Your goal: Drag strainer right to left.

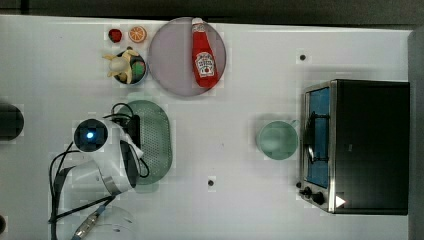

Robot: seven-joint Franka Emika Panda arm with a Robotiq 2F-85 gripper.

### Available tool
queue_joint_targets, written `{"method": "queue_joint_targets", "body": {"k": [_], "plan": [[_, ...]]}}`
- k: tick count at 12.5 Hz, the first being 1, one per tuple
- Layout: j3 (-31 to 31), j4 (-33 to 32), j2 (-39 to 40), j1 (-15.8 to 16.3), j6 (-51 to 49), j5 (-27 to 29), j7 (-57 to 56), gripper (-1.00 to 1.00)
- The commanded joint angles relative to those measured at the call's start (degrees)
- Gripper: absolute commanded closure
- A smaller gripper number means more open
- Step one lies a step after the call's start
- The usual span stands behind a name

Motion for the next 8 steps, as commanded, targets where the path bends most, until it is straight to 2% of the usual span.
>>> {"method": "queue_joint_targets", "body": {"k": [1,8], "plan": [[0.2,3.3,1.8,3.0,-0.6,-0.5,5.7,-1.0],[0.2,10.2,5.7,7.2,-2.8,-0.5,10.3,-1.0]]}}
